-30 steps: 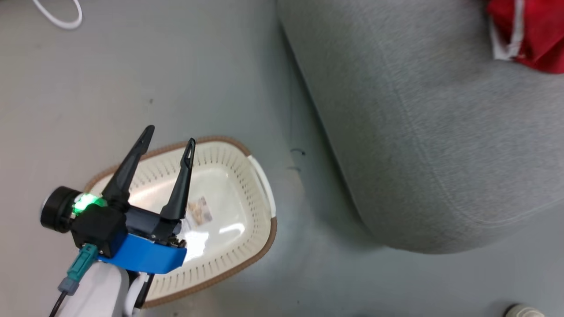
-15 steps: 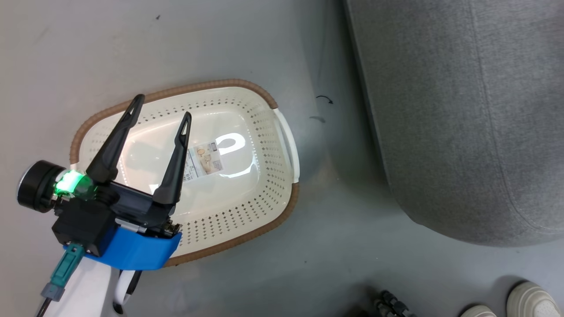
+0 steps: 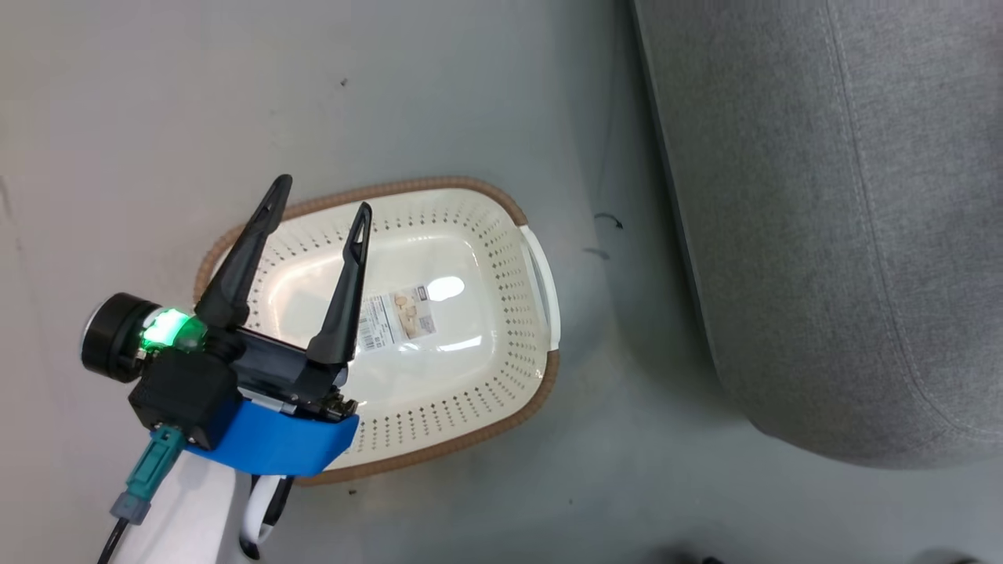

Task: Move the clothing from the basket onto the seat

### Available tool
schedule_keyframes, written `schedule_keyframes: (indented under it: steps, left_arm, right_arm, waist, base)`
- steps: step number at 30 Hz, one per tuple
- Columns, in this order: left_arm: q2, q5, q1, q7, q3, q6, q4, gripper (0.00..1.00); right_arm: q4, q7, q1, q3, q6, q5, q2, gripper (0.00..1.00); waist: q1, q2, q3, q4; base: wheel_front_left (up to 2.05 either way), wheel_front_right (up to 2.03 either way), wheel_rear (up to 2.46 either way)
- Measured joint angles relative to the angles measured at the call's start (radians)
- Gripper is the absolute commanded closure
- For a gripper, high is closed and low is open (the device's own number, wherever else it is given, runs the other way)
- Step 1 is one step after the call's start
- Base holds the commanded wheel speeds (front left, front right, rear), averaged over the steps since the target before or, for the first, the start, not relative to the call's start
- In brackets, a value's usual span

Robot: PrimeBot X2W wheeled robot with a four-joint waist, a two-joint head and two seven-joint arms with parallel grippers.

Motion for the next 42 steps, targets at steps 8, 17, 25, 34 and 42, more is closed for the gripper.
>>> schedule_keyframes:
  steps: [8, 17, 25, 34, 42]
  left_arm:
    - [-0.059, -0.028, 0.025, 0.0, 0.011, 0.0, 0.053, 0.0]
    - [-0.13, -0.051, 0.105, 0.0, 0.084, 0.0, 0.141, 0.0]
    - [-0.165, -0.08, 0.169, 0.0, 0.119, 0.0, 0.22, 0.0]
    - [-0.184, -0.091, 0.213, 0.0, 0.163, 0.0, 0.276, 0.0]
    - [-0.192, -0.098, 0.249, 0.0, 0.207, 0.0, 0.319, 0.0]
  right_arm:
    - [0.01, -0.025, 0.127, 0.055, 0.0, -0.028, 0.02, 0.0]
    - [-0.063, -0.063, 0.323, 0.139, 0.0, -0.022, 0.089, 0.0]
    - [-0.245, -0.08, 0.529, 0.239, 0.0, 0.017, 0.189, 0.0]
    - [-0.468, -0.079, 0.75, 0.31, 0.0, -0.015, 0.281, 0.0]
    - [-0.573, -0.056, 0.894, 0.407, 0.0, 0.001, 0.305, 0.0]
  waist:
    - [-0.0002, 0.0, -0.126, 0.03]
    - [-0.0003, 0.0, -0.301, 0.061]
    - [-0.0005, 0.0, -0.452, 0.08]
    - [-0.0004, 0.0001, -0.562, 0.1]
    - [-0.0004, 0.0001, -0.622, 0.149]
  base:
    - [0.0, 0.0, 0.0]
    - [0.0, 0.0, 0.0]
    - [0.0, 0.0, 0.0]
    - [0.0, 0.0, 0.0]
    - [0.0, 0.0, 0.0]
